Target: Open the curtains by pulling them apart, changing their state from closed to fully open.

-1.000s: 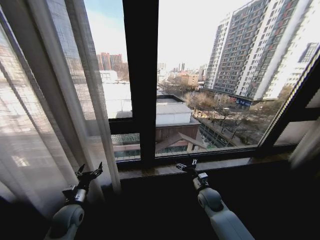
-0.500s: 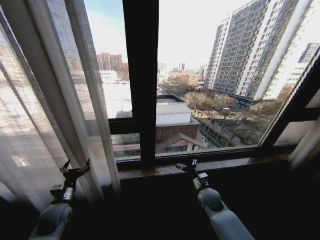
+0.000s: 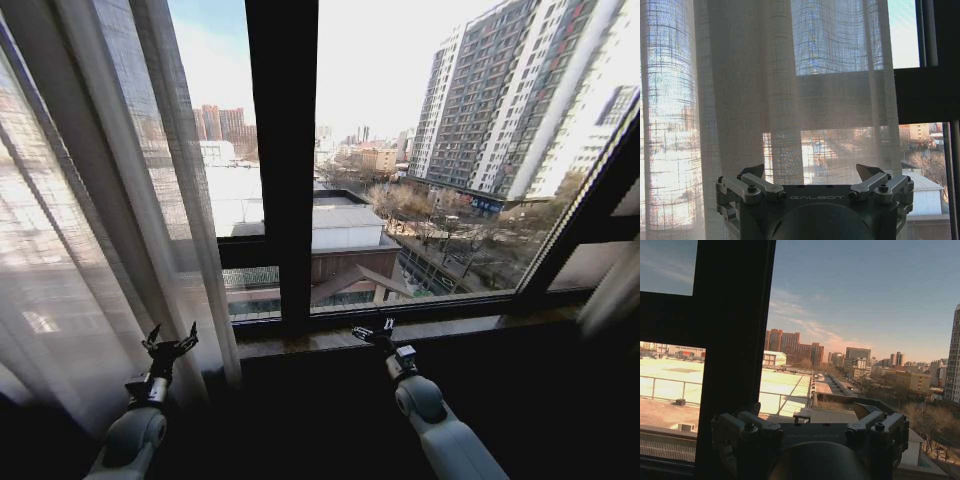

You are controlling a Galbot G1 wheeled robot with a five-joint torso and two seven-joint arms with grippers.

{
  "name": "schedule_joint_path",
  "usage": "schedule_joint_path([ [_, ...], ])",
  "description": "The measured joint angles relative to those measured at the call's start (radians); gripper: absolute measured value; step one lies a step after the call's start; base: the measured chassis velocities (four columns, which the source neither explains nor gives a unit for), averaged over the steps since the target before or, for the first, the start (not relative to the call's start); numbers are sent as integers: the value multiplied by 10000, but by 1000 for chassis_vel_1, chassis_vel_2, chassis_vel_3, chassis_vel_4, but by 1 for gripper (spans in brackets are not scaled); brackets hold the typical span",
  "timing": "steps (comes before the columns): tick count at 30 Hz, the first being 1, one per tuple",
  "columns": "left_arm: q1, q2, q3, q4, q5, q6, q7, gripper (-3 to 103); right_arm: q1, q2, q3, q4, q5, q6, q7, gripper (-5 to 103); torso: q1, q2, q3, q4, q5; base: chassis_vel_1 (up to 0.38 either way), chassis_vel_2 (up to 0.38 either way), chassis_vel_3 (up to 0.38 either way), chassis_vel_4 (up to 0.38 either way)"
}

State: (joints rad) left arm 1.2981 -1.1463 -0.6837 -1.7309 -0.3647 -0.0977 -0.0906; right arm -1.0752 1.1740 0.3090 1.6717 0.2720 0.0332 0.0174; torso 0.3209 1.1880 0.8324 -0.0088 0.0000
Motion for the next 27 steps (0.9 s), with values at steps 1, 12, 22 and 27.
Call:
schedule_joint_path([
  [1, -22, 0, 0, 42, -25, 0, 0, 100, 0, 0, 0, 0, 0, 0, 0, 100, 0, 0, 0, 0, 0, 0, 0, 0, 0],
  [12, -117, -34, 107, 36, -114, 0, 0, 100, 0, 0, 0, 0, 0, 0, 0, 100, -1, 0, 0, 1, -2, -10, 0, 5, 1],
  [22, -580, -177, 734, 423, -68, 45, -120, 100, 0, 0, 0, 0, 0, 0, 0, 100, 3, -3, 1, 1, 0, -31, 8, 37, -11],
  [27, -1286, -165, 1288, 951, -62, 140, -168, 100, 0, 0, -1, 0, 0, 0, -1, 100, -1, 0, 0, 2, -2, 0, 0, 0, 0],
])
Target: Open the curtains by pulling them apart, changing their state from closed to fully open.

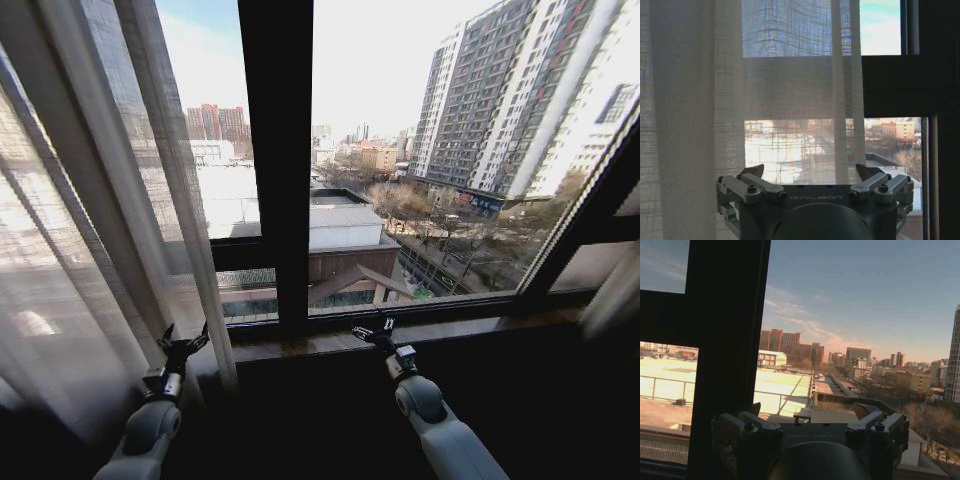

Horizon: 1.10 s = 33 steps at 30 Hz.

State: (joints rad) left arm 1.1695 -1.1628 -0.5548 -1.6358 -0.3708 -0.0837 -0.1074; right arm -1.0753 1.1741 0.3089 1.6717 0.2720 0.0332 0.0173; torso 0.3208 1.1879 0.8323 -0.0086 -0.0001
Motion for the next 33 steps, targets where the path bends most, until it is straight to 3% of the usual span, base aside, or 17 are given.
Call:
schedule_joint_path([
  [9, -1369, -94, 1050, 753, -164, 352, -81, 100, 0, 0, 0, 0, 0, 0, 0, 100, 2, -1, 1, -3, 2, 0, 0, 0, 0],
  [23, -2553, 232, 1105, 1774, -522, 696, -69, 103, 0, 0, 1, 0, 0, 0, 0, 100, 2, -1, 1, -1, 0, 0, 0, 0, 0],
  [33, -2488, 290, 793, 1909, -589, 458, 319, 70, 0, 0, 1, 0, 0, 0, 0, 100, 2, 0, 1, -1, 0, 0, 0, 0, 0],
])
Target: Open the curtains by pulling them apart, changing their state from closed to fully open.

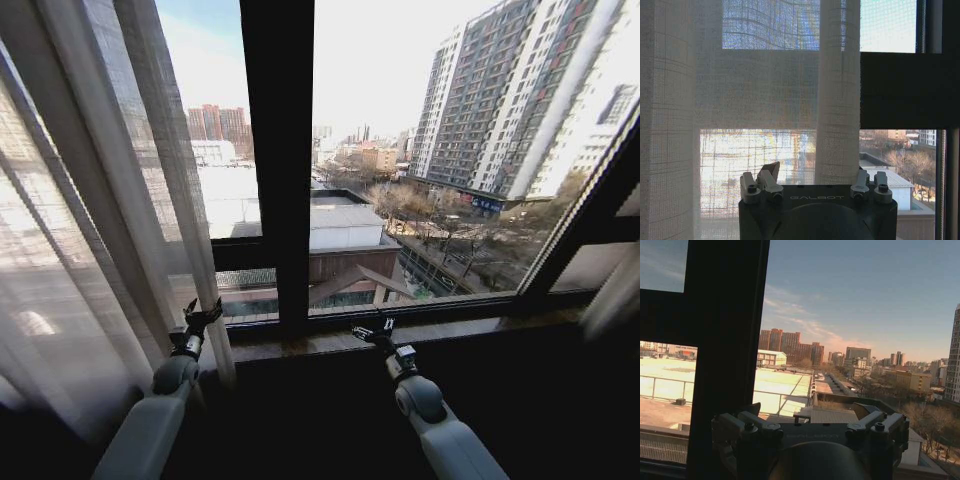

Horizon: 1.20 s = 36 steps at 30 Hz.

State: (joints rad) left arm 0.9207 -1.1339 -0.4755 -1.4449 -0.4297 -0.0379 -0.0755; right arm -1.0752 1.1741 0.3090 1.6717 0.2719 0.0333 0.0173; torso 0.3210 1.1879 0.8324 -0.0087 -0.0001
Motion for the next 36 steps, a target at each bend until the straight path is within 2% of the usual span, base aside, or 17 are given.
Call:
schedule_joint_path([
  [1, 12, 14, -25, -3, -13, -8, 1, 64, 0, 0, 0, -1, 0, 0, 0, 100, 0, 0, 0, 0, 0, 0, 0, 0, 0],
  [4, 42, 45, -83, -38, -51, -23, 1, 59, 0, 0, 0, 0, 0, 0, 0, 100, 0, 1, 0, -1, 0, 0, 0, 0, 0],
  [7, 130, 104, -196, -100, -103, -51, 2, 43, 0, 0, 1, 0, 0, 0, 0, 100, 0, 1, 0, -1, 0, 0, 0, 0, 0],
  [8, 130, 104, -196, -100, -103, -51, 2, 43, 0, 0, 1, 0, 0, 0, 0, 100, 0, 1, 0, -1, 0, 0, 0, 0, 0],
  [10, 227, 139, -299, -156, -126, -80, 9, 32, 0, 0, 1, -1, 0, 0, 0, 100, 0, 1, 0, -1, 0, 0, 0, 0, 0],
  [13, 418, 186, -461, -279, -134, -113, 12, 26, 0, 0, 0, -1, 0, 0, 0, 100, 0, 1, 0, -3, 0, 0, 0, 0, 0],
  [16, 903, 295, -845, -547, -141, -264, 12, 11, 0, 0, 0, 0, 0, 0, 0, 100, 0, 1, 0, -2, 1, 0, 0, 0, 0],
  [17, 903, 295, -845, -547, -141, -264, 12, 11, 0, 0, 0, 0, 0, 0, 0, 100, 0, 1, 0, -2, 1, 0, 0, 0, 0],
  [19, 1266, 328, -1106, -692, -141, -374, -34, 2, 0, 0, 1, 0, 0, 0, 0, 100, 0, 1, -1, 0, 1, 0, 0, 0, 0],
  [27, 2105, 755, -1657, -774, -266, -808, -225, 0, 0, 0, 0, 0, 0, 0, 0, 100, 0, 1, -1, 1, 0, 0, 0, 0, 0],
  [32, 2219, 1053, -1845, -743, -450, -865, -275, 0, 0, 0, 0, 0, 0, 0, 0, 100, -1, 2, -1, 0, 0, 0, 0, 0, 0],
  [36, 2219, 1041, -1873, -754, -482, -866, -353, 0, 0, 0, 0, -1, 0, 0, 0, 100, 0, 1, -1, -2, 0, 0, 0, 0, 0],
])
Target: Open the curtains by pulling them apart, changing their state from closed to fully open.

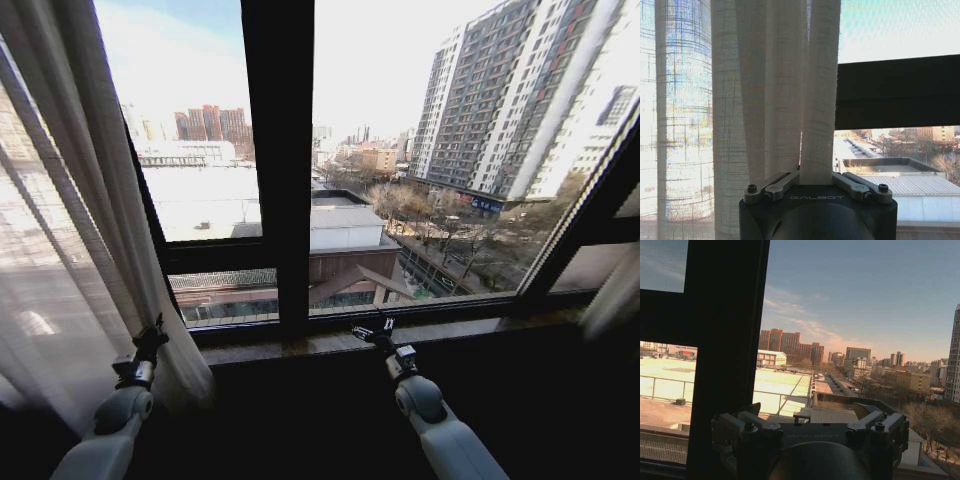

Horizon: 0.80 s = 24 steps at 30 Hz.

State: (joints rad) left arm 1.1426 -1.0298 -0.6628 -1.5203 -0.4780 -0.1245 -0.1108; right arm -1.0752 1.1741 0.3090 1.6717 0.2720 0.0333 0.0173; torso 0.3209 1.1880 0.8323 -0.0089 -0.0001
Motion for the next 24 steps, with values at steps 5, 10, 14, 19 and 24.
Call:
schedule_joint_path([
  [5, -11, -102, 29, 4, 4, -15, -47, 0, 0, 0, 0, 1, 0, 0, 0, 100, 0, 0, 0, 0, 0, 0, 0, 0, 0],
  [10, -32, -119, 40, 26, 19, -29, -59, 0, 0, 0, 1, 0, 0, 0, 0, 100, -1, 0, 0, -1, 2, 48, 73, -54, -66],
  [14, -32, -154, 50, 6, 31, -33, -80, 0, 0, 0, 1, 0, 0, 0, 0, 100, 0, 0, 0, 1, 2, 118, 134, -103, -156],
  [19, -29, -223, 83, 4, 65, -58, -83, 0, 0, 0, 1, 0, 0, 0, 0, 100, 1, -1, 1, 1, 3, 196, 212, -186, -213],
  [24, -64, -261, 114, 30, 86, -67, -83, 0, 0, 0, 1, 0, 0, 0, 0, 100, 1, -3, 2, 1, 0, 285, 262, -289, -256],
])
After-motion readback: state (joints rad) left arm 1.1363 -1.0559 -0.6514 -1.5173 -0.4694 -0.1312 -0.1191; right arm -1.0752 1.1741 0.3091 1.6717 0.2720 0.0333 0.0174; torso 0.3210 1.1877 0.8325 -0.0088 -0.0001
